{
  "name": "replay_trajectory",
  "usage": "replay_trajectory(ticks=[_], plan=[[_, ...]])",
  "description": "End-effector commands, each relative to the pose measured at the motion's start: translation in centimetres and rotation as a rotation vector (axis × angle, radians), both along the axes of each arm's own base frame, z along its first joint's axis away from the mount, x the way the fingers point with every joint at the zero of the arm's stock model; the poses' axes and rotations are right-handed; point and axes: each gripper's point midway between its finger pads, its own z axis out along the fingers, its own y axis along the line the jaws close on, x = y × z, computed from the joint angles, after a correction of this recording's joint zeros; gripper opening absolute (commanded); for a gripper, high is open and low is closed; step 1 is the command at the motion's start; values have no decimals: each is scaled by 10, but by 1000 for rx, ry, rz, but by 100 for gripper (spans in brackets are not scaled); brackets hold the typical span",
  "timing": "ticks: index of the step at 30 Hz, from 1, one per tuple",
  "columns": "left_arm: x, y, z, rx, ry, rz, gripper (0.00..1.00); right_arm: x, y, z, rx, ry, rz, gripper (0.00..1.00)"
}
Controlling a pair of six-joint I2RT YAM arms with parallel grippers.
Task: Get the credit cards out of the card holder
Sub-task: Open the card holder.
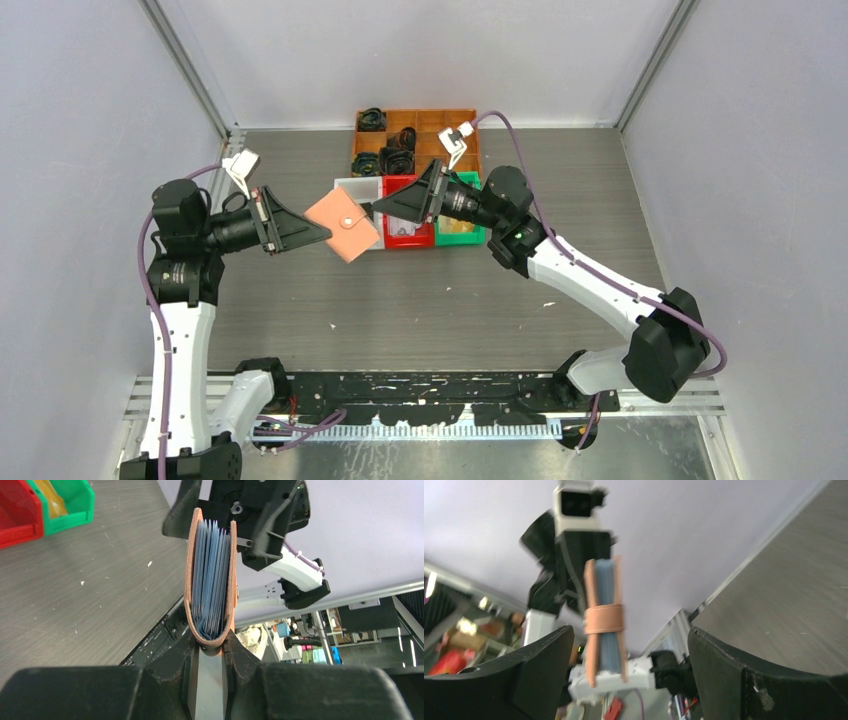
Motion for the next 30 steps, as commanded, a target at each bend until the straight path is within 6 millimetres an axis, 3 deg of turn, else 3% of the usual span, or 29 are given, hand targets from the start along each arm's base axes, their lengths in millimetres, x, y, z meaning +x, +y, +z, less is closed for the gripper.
replay_trajectory(ticks=[1, 5, 9, 11, 15, 17, 21, 23, 27, 30], plan=[[-26, -5, 22, -1, -110, -109, 9, -65, 4, 46, 47, -204, 328, 89], [-25, -5, 19, 4, -103, -109, 9, -85, 15, 54, 28, -203, 462, 89], [-25, -5, 21, 5, -115, -114, 8, -102, 28, 51, 3, -217, 525, 83], [-26, -5, 23, 5, -116, -113, 8, -103, 30, 47, -14, -217, 521, 76], [-26, -5, 25, 12, -129, -107, 14, -103, 29, 45, -9, -214, 496, 48], [-26, -5, 26, 15, -139, -102, 26, -105, 27, 48, 7, -221, 484, 35], [-23, -4, 28, 9, -133, -85, 68, -104, 27, 52, 30, -226, 450, 8], [-23, -5, 31, -2, -133, -81, 75, -106, 29, 53, 40, -229, 445, 1], [-25, -6, 35, -20, -137, -90, 67, -108, 33, 55, 56, -231, 437, 1], [-28, -6, 36, -23, -136, -97, 52, -108, 34, 56, 67, -233, 419, 1]])
